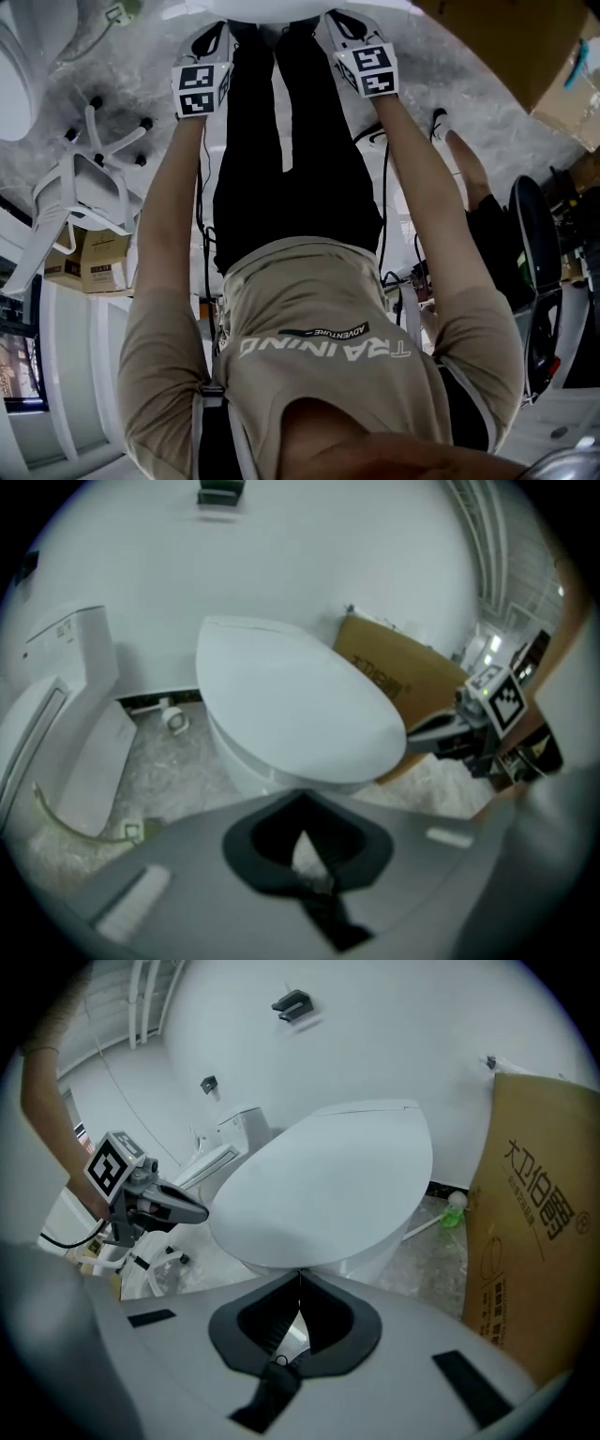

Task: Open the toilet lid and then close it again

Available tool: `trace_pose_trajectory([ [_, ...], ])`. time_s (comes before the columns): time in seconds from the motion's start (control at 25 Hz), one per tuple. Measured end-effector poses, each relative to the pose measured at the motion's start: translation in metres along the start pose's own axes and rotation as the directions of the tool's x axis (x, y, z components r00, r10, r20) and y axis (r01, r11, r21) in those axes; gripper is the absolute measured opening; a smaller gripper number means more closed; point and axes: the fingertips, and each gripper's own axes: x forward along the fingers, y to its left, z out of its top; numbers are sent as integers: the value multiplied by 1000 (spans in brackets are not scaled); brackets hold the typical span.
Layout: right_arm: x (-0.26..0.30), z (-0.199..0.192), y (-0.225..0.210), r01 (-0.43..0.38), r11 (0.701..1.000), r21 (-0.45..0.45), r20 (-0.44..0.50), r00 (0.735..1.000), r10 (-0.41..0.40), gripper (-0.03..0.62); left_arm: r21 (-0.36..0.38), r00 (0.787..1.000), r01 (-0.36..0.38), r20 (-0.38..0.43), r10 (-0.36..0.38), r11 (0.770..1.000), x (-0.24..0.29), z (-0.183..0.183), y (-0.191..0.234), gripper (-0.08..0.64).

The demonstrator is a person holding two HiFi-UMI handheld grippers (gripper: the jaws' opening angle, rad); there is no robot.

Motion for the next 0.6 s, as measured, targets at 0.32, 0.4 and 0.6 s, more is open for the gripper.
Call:
trace_pose_trajectory([
  [0.32, 1, 1, 0, -22, 999, -26, 8, 1000, 22, 14, 34, 1000, 18, 9, -19, 999, 3, 8, -1, 5],
  [0.4, 1, 1, 1, -27, 999, -32, 8, 1000, 28, 14, 43, 1000, 17, 11, -18, 999, 3, 9, -1, 5],
  [0.6, 0, 2, 2, -46, 999, -7, -7, 999, 46, 12, 41, 1000, 25, 16, -26, 999, 2, 8, -2, 5],
])
